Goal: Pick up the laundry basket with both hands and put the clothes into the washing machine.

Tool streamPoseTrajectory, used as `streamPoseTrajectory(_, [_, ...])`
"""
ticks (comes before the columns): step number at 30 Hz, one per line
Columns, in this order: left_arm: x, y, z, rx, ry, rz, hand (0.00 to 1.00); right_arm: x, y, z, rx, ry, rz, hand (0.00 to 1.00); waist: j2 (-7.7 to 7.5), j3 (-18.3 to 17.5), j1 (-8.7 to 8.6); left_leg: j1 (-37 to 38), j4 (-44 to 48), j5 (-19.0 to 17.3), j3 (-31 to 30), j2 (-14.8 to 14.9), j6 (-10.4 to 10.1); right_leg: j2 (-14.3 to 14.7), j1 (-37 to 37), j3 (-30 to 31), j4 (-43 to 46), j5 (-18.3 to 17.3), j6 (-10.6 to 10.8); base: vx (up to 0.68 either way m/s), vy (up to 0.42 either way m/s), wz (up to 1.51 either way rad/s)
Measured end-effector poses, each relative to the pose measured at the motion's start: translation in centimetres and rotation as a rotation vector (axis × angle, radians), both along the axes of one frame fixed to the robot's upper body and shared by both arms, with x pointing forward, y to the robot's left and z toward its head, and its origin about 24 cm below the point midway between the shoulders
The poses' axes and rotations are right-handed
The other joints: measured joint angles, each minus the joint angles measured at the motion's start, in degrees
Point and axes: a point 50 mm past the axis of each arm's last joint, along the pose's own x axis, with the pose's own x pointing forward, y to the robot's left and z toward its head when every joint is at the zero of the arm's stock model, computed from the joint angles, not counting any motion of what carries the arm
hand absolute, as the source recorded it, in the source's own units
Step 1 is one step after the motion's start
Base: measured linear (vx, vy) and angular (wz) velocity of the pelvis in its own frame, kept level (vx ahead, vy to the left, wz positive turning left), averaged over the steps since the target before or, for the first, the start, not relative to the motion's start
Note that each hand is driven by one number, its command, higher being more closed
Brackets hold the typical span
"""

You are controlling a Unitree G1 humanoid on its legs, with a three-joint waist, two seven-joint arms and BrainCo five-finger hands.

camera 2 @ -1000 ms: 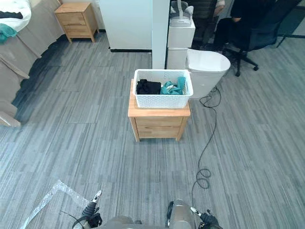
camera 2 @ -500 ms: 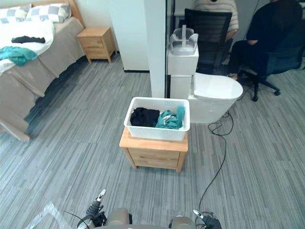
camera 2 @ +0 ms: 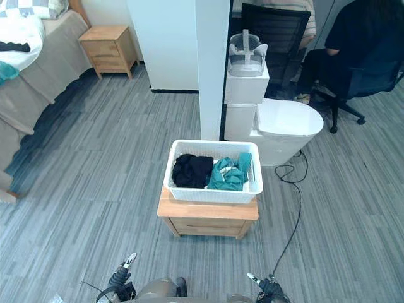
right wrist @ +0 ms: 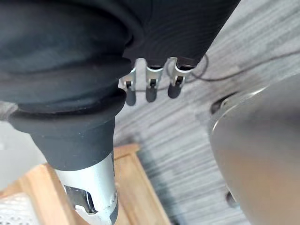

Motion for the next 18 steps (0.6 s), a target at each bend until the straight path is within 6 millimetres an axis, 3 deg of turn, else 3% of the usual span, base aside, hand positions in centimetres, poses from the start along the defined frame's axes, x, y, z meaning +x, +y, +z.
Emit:
streamPoseTrajectory(1, [-0.1, 0.6, 0.2, 0.016, -0.008, 0.002, 0.00, 0.2, 0.0, 0.1, 0.000, -0.015, -0.010, 0.00, -0.34, 0.0, -0.22, 1.0, 0.0, -0.4, 0.1, 0.0, 0.5, -0.1, -1.4, 0.9, 4.1, -0.6, 1.8, 0.23, -0.004, 0.03])
streamPoseTrajectory(4, [1.6, 1.8, 1.5, 0.055, -0.103, 0.024, 0.00, 2.1, -1.0, 1.5, -0.049, -0.115, -0.031, 0.00, -0.08, 0.0, -0.17, 3.2, -1.3, -0.4, -1.0, 1.3, 0.4, -0.9, -4.7, -2.6, 3.9, -3.9, -1.1, 0.24, -0.126, 0.06])
streamPoseTrajectory(7, [3.9, 2.7, 3.6, 0.077, -0.251, 0.135, 0.00, 5.1, -2.5, 4.6, -0.155, -0.291, -0.049, 0.00, 1.40, 0.1, -0.30, 3.4, -1.3, -1.2, -3.4, 5.1, -2.9, -2.2, -8.9, -4.5, -0.2, -4.1, -2.1, 0.15, -0.269, 0.26])
streamPoseTrajectory(8, [4.4, 3.4, 4.5, 0.098, -0.309, 0.193, 0.00, 5.8, -2.8, 5.9, -0.193, -0.358, -0.062, 0.00, 1.08, -0.1, -0.17, 3.4, -0.3, -1.9, -3.9, 6.0, -4.6, -3.7, -9.0, -4.4, -5.1, -1.0, -2.6, 0.16, -0.327, 0.22])
streamPoseTrajectory(9, [4.6, 4.4, 5.7, 0.130, -0.361, 0.259, 0.00, 6.2, -2.6, 7.0, -0.217, -0.418, -0.075, 0.00, -1.33, -1.1, -0.14, 3.4, 0.9, -3.1, -4.4, 5.8, -6.6, -5.6, -8.6, -3.6, -10.7, 6.9, -2.1, 0.17, -0.364, 0.27])
streamPoseTrajectory(10, [4.6, 4.7, 6.1, 0.138, -0.379, 0.292, 0.00, 6.2, -2.7, 7.3, -0.230, -0.432, -0.079, 0.00, -1.42, -1.3, -0.41, 3.5, 1.3, -3.7, -5.2, 6.2, -7.7, -5.3, -7.7, -3.5, -10.5, 4.9, 1.6, 0.15, -0.318, 0.19])
streamPoseTrajectory(11, [4.7, 4.3, 6.4, 0.137, -0.394, 0.333, 0.00, 6.6, -3.0, 8.0, -0.254, -0.457, -0.075, 0.00, 0.48, -2.0, -0.15, 4.2, 0.6, -3.4, -6.1, 8.3, -8.3, -3.3, -6.8, -4.6, -10.4, 4.7, 0.9, 0.16, -0.365, 0.17])
streamPoseTrajectory(13, [5.7, 3.3, 8.8, 0.163, -0.503, 0.380, 0.00, 7.2, -4.0, 10.2, -0.327, -0.544, -0.074, 0.00, 2.67, -3.7, -0.19, 6.6, -4.0, -1.1, -6.2, 11.0, -10.7, -0.8, -6.3, -6.7, -9.7, 2.5, -1.2, 0.18, -0.359, 0.14])
streamPoseTrajectory(18, [8.3, 4.0, 14.1, 0.303, -0.698, 0.369, 0.00, 7.6, -4.6, 11.7, -0.371, -0.599, -0.073, 0.00, 3.31, -4.6, -0.62, 5.7, -7.3, 3.5, -9.5, 11.6, -11.2, -0.6, -4.6, -11.5, -10.3, 1.4, -2.4, 0.06, -0.165, 0.42])
